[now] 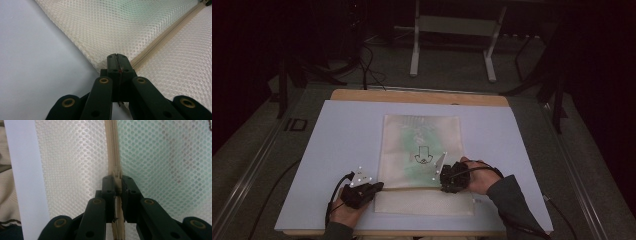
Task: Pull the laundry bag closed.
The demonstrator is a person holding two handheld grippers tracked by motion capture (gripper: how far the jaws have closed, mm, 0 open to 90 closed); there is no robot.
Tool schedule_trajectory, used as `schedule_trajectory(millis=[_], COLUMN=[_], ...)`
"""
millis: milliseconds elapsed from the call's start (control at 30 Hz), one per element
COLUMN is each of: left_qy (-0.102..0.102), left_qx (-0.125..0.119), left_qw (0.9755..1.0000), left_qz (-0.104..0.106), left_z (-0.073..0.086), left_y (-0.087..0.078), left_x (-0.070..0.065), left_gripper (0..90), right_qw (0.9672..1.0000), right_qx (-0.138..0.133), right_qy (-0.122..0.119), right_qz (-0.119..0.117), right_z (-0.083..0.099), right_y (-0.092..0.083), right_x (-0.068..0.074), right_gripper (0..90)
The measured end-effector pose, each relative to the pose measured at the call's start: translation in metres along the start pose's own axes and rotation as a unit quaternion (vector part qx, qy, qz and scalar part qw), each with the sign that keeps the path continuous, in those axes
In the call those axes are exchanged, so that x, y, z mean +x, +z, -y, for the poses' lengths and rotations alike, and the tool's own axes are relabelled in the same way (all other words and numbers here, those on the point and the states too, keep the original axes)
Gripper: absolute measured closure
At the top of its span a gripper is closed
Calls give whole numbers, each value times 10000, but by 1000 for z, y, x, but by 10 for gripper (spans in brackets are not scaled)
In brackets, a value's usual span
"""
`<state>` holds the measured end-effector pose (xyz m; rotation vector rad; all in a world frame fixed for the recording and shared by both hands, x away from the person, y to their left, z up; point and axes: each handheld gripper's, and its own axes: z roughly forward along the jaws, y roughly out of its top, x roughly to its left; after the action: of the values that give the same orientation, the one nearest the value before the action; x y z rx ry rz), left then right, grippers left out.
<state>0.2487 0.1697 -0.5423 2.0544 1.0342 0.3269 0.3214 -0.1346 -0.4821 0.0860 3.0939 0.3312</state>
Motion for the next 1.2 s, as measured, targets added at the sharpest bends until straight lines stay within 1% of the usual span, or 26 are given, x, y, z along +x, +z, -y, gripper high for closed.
schedule_trajectory(millis=[33, 400, 533, 667, 700, 867, 933, 1033, 1200], left_qy=[3, -10, -15, -25, -22, -20, -22, -22, -19], left_qx=[0, -7, -8, -10, -7, -8, -8, -6, -4], left_qw=[10000, 10000, 10000, 10000, 10000, 10000, 10000, 10000, 10000], left_qz=[-1, 14, 17, 17, 19, 21, 23, 25, 24], left_z=[0, 0, 0, 0, 0, 0, 0, 0, 0], left_y=[0, 0, 0, 0, 0, 0, 0, 0, 0], left_x=[0, 0, 0, 0, 0, 0, 1, 1, 0], left_gripper=[896, 896, 896, 896, 896, 895, 896, 896, 896], right_qw=[10000, 9998, 9996, 9994, 9993, 9988, 9983, 9978, 9964], right_qx=[-2, -110, -121, -124, -109, -144, -144, -103, -225], right_qy=[55, 181, 268, 306, 361, 477, 557, 657, 812], right_qz=[-11, -26, -40, -41, -49, -38, -36, -49, -83], right_z=[1, 15, 21, 27, 32, 46, 53, 64, 78], right_y=[-1, -4, -5, -5, -6, -8, -9, -9, -11], right_x=[0, -2, -4, -4, -5, -6, -6, -7, -7], right_gripper=[822, 822, 821, 821, 821, 821, 821, 821, 820])
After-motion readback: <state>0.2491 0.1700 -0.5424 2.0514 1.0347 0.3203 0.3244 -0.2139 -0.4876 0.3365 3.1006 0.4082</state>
